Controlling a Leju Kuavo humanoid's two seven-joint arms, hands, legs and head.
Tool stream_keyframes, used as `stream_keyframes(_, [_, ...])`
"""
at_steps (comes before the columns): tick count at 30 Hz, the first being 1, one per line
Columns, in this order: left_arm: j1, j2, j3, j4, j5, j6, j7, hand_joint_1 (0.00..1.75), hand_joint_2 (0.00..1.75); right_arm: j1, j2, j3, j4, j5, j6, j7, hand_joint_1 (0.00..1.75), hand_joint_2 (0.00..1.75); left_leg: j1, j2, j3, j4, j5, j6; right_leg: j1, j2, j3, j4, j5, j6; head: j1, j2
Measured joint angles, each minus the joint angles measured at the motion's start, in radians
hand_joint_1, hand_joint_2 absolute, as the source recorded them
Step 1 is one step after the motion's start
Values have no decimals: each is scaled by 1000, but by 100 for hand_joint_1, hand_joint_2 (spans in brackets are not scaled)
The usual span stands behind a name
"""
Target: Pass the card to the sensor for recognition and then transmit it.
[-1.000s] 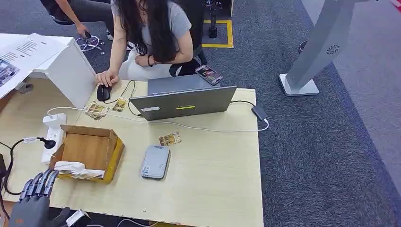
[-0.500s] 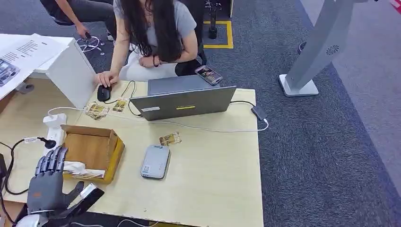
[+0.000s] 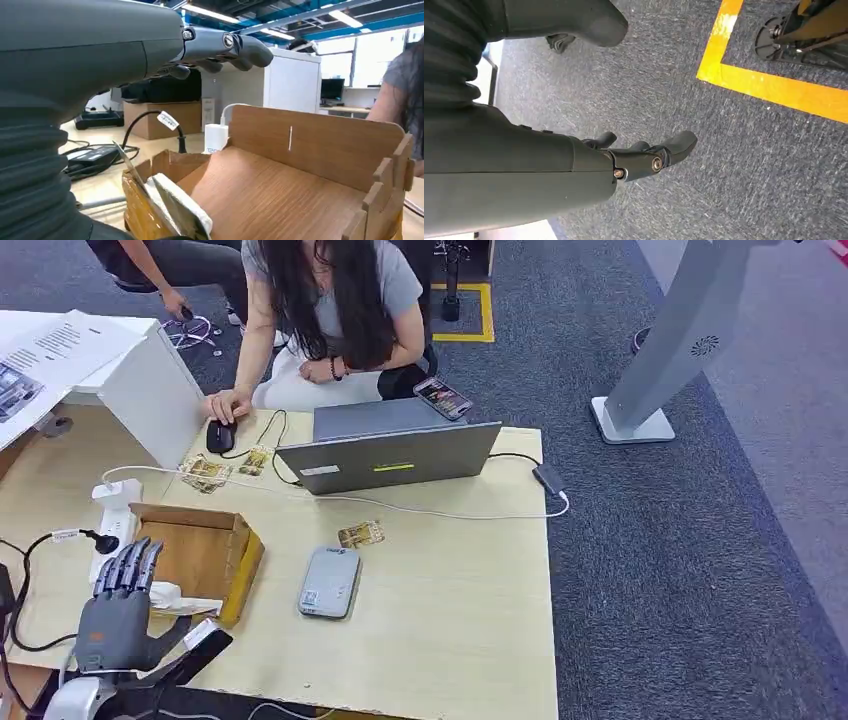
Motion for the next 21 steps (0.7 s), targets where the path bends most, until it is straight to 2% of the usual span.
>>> stream_keyframes(10, [2,16,-16,7,11,-4,22,0,175,0,-2,10,0,-13,-2,0,0,175,0,0,0,0,0,0,0,0,0,0,0,0,0,0])
stream_keyframes(21, [64,23,-34,-8,-14,-74,55,0,175,0,-2,18,0,-39,-5,16,0,175,0,0,0,0,0,0,0,0,0,0,0,0,0,0])
